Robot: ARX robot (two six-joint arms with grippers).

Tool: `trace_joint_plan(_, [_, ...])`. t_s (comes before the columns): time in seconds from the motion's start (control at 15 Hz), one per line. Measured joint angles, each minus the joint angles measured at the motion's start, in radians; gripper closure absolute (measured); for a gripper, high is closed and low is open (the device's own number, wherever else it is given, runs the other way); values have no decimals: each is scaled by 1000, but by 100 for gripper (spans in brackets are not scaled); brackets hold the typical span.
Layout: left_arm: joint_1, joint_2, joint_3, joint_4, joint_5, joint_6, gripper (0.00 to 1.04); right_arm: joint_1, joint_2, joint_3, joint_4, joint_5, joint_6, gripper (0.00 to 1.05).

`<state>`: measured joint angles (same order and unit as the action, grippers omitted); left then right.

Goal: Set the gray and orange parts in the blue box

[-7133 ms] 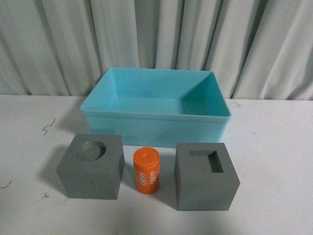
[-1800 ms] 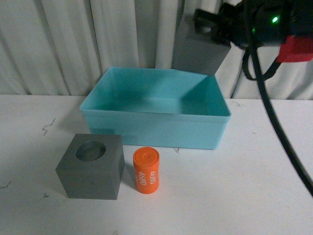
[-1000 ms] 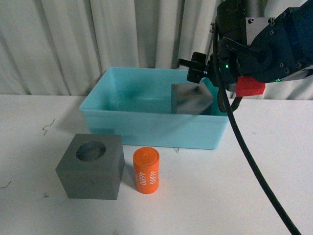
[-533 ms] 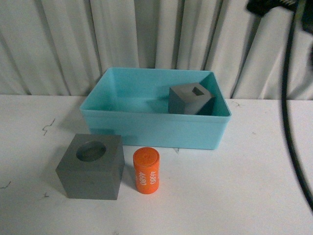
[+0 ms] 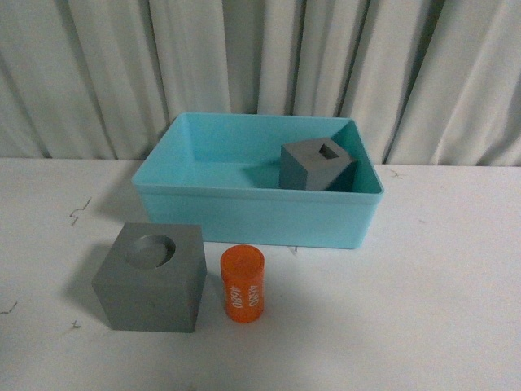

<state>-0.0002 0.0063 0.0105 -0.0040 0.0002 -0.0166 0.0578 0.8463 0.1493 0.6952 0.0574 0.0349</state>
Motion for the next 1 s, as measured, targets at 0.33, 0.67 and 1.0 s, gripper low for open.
trace_joint_plan(0.33, [0, 0, 0, 0, 0, 0, 7, -63, -166, -75, -95, -55, -26, 103])
trace_joint_plan(0.67, [0, 0, 0, 0, 0, 0, 7, -63, -280, -138, -135, -54, -28, 103])
trace_joint_plan(1.0, [0, 0, 0, 0, 0, 0, 7, -63, -431, -138, -281, -55, -29, 103])
